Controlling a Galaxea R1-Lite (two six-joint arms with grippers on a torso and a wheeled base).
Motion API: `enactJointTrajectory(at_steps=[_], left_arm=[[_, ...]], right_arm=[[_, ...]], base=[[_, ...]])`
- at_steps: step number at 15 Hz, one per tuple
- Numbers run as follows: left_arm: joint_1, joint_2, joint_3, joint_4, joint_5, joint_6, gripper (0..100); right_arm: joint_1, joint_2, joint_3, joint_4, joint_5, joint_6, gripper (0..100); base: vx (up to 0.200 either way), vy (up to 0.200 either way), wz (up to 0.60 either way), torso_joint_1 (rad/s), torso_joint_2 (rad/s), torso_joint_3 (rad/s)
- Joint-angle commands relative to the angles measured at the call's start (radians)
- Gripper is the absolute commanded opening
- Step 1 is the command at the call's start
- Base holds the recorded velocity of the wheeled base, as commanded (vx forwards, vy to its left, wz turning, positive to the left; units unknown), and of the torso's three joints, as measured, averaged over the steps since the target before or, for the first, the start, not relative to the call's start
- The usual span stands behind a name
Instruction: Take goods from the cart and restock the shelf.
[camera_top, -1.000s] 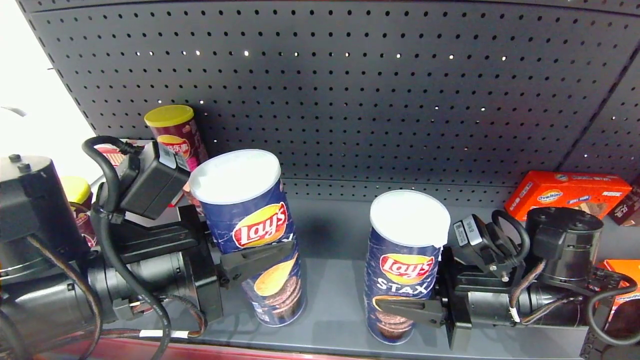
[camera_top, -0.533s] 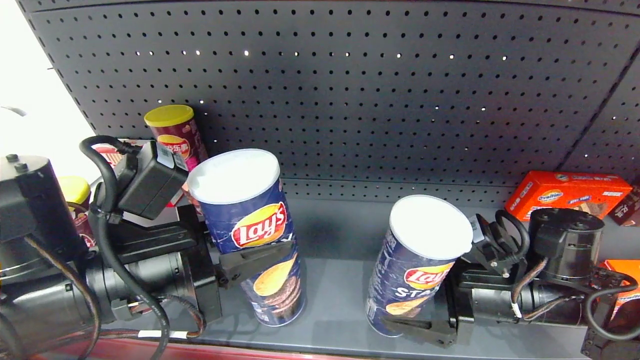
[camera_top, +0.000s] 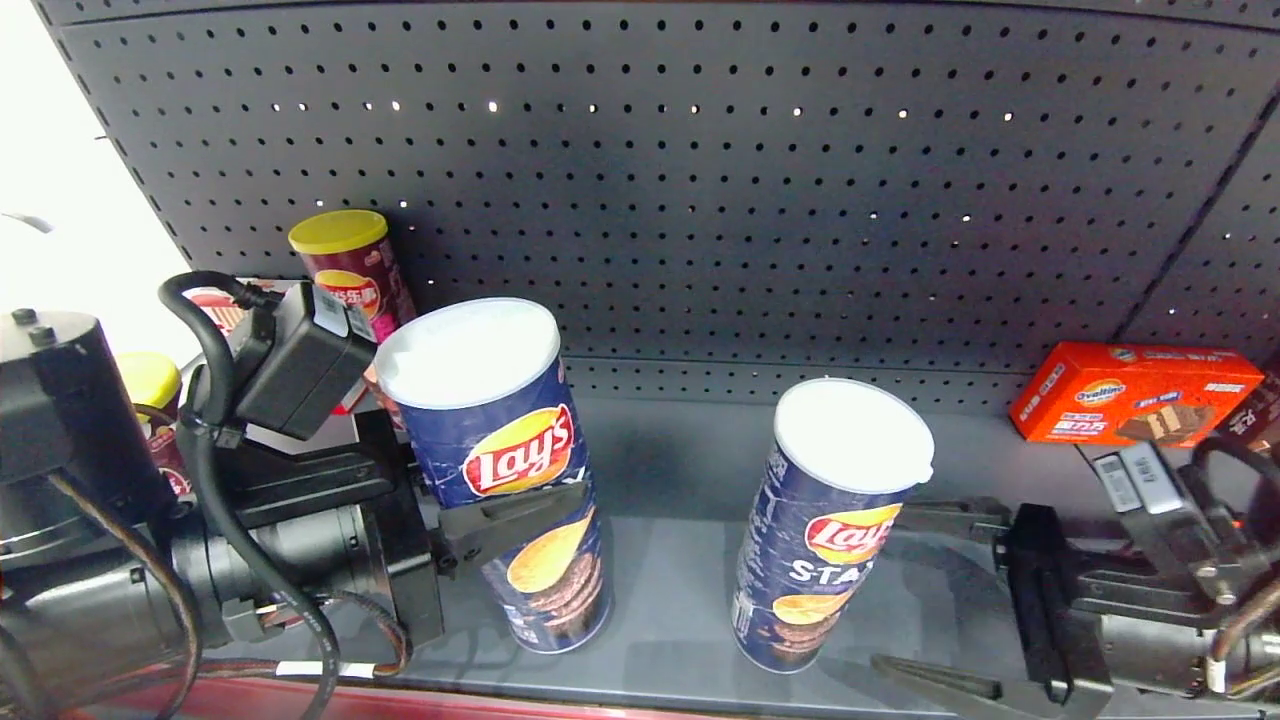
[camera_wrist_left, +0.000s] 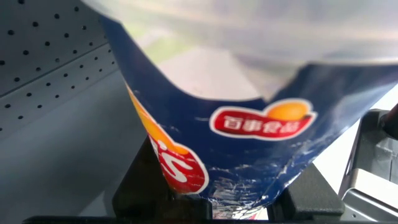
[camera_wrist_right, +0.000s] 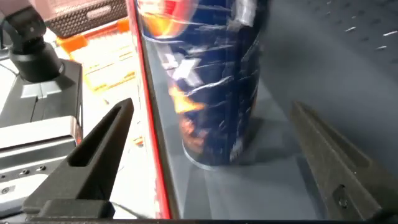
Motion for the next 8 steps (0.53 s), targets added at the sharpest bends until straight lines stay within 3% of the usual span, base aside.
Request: enactJointTrajectory(at_steps=[1,4,8], left_arm=[[0.0,0.0,-0.001,-0.001,0.0,0.0,0],[0.0,-0.002,-0.009,-0.001,0.0,0.0,0],[-0.003,-0.002,-0.006,-0.001,0.0,0.001,0]], right_arm=[[-0.107,-0.186,0.04,0.008,-0.001,0.003,100],[-0.283,-0.304,0.025,0.008,-0.114,0.003,100],[-0.302,-0.53,0.132,0.049,-0.433,0.08,100]], base=[[0.0,0.0,0.0,0.0,0.0,0.0],[0.0,0.0,0.0,0.0,0.0,0.0],[0.0,0.0,0.0,0.0,0.0,0.0]])
